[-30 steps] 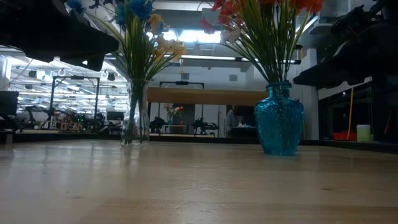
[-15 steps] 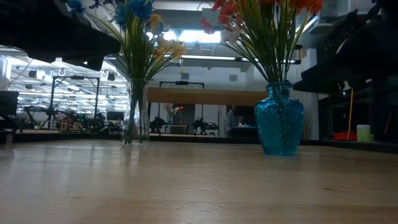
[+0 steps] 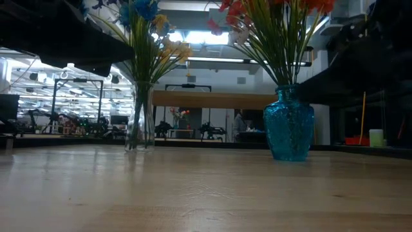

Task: Pick and place flowers into a vace then onto a shelf
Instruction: Put the blue vase on the shelf

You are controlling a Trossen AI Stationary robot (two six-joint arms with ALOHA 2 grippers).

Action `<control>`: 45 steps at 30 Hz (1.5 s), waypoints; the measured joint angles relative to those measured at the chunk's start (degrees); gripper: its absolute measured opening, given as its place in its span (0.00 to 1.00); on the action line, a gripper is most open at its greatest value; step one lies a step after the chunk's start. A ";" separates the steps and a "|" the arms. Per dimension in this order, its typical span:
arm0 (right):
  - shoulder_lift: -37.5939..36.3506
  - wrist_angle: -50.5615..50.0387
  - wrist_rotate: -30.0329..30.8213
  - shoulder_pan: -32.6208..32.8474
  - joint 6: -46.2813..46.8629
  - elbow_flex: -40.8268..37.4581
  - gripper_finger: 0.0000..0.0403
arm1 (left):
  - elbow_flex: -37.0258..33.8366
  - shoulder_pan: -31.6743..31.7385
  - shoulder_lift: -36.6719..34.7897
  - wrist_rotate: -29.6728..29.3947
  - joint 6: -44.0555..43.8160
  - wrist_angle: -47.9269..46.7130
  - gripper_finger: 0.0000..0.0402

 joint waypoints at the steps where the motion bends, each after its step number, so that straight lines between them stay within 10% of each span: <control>1: 0.56 1.44 -0.41 -0.07 -0.34 0.00 0.81 | 0.00 0.00 0.00 0.02 0.01 -0.01 0.00; 26: 10.37 0.82 -2.45 -4.42 -5.77 6.88 0.80 | 0.00 -0.17 -0.02 0.13 0.02 -0.25 0.01; 45: 9.84 6.56 -2.50 -4.42 -5.53 6.84 0.49 | 0.00 -0.17 -0.02 0.11 0.06 -0.28 0.01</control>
